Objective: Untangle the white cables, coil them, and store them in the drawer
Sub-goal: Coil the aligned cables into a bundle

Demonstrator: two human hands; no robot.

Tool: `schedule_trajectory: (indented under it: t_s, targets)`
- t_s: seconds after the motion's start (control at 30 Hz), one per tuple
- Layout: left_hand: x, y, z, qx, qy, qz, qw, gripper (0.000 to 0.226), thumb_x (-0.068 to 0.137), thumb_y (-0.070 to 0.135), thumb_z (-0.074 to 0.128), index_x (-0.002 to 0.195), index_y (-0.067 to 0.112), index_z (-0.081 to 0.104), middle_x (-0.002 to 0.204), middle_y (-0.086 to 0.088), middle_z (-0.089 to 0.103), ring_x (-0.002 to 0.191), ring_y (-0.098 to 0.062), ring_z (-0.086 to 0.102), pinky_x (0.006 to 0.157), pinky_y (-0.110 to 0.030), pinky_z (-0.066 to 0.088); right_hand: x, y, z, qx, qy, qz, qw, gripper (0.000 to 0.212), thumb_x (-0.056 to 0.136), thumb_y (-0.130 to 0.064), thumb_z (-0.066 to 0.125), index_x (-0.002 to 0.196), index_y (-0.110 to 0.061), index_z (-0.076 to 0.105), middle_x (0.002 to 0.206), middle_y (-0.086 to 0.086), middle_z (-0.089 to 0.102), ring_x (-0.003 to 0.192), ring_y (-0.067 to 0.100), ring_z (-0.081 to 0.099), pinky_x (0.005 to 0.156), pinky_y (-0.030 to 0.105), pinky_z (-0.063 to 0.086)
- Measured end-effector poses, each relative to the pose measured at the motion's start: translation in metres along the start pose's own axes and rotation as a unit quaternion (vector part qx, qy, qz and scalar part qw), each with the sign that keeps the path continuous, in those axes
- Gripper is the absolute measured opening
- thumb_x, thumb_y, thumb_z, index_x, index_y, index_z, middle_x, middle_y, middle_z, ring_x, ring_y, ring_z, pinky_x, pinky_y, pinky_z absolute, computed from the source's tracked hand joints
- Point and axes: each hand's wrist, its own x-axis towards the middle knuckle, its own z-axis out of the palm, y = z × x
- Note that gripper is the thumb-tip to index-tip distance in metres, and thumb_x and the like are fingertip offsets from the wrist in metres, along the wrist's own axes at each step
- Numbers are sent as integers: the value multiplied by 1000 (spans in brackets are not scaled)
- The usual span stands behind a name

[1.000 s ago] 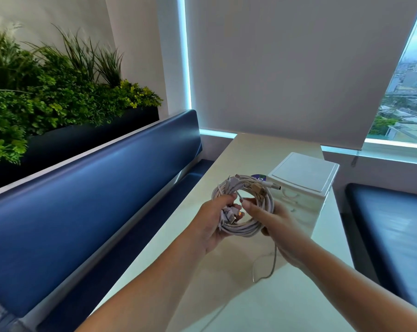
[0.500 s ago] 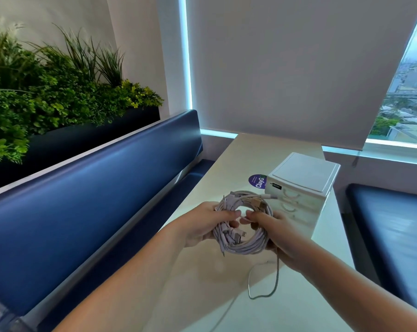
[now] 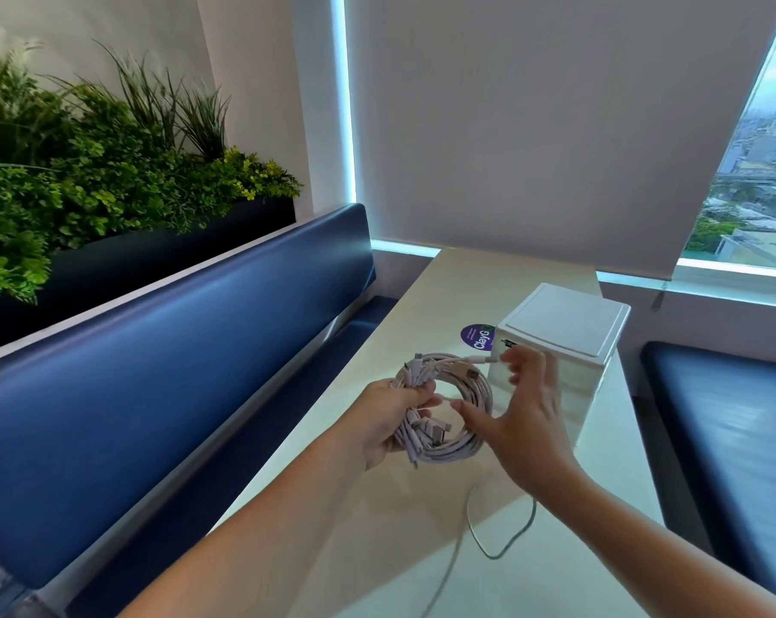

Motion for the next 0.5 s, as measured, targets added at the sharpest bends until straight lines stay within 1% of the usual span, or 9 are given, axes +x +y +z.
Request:
schedule_trajectory:
  t_s: [0.03,0.07,0.1,0.17,0.27,0.37,0.43,0.5]
  targets:
    - [1,-2,1,-4,1,-5,1000,15,92,24,66,98,11,65,99,-6,70,81,-19,59,70,-32,52,0,1,-1,-50,21,-82,995,61,67,-26,84,106,-32,38,105,-8,32,100,15,42,89,31,40]
    - [1,-3,2,-10,2,-11,1000,14,91,24,67,94,11,67,99,-7,69,81,-19,58,71,-32,52,0,3,-1,-95,28,-149,984,58,65,-23,85,105,-30,43,103,-6,32,99,17,40,88,33,41]
    - [1,-4,2,-16,3,-17,1000,15,91,25,67,93,10,67,96,-8,66,78,-18,57,71,-32,51,0,4,-1,-135,27,-201,970,55,64,-21,85,104,-27,48,101,-4,33,96,19,40,83,35,44]
    - [2,-5,3,-32,5,-27,999,16,91,25,67,93,9,67,87,-5,63,76,-17,56,71,-32,51,2,5,-3,-199,16,-259,945,45,63,-20,86,99,-24,59,98,-1,34,89,22,43,76,35,47]
    - [5,-5,2,-42,11,-33,999,13,91,24,68,92,11,65,80,-1,63,73,-14,55,71,-31,50,7,5,-4,-270,-8,-270,924,38,62,-28,86,96,-24,68,97,1,37,86,25,48,71,37,50]
    - [6,-3,1,-14,6,-23,1000,10,91,22,68,92,11,66,85,-4,62,71,-12,54,72,-32,48,9,4,1,-306,-40,-258,916,33,62,-35,85,91,-28,71,95,1,44,87,24,43,67,37,51]
    - [6,-3,1,8,6,-13,1000,8,91,20,68,93,12,66,86,-4,63,71,-13,55,73,-33,48,8,5,6,-282,-58,-229,930,26,63,-32,85,85,-28,72,93,1,45,85,24,47,63,34,50]
    - [7,-3,2,26,6,-1,1000,9,91,21,67,95,13,65,85,-4,65,73,-14,56,73,-33,48,9,5,10,-233,-76,-197,949,15,71,-30,81,79,-24,71,89,0,42,83,25,51,62,32,48]
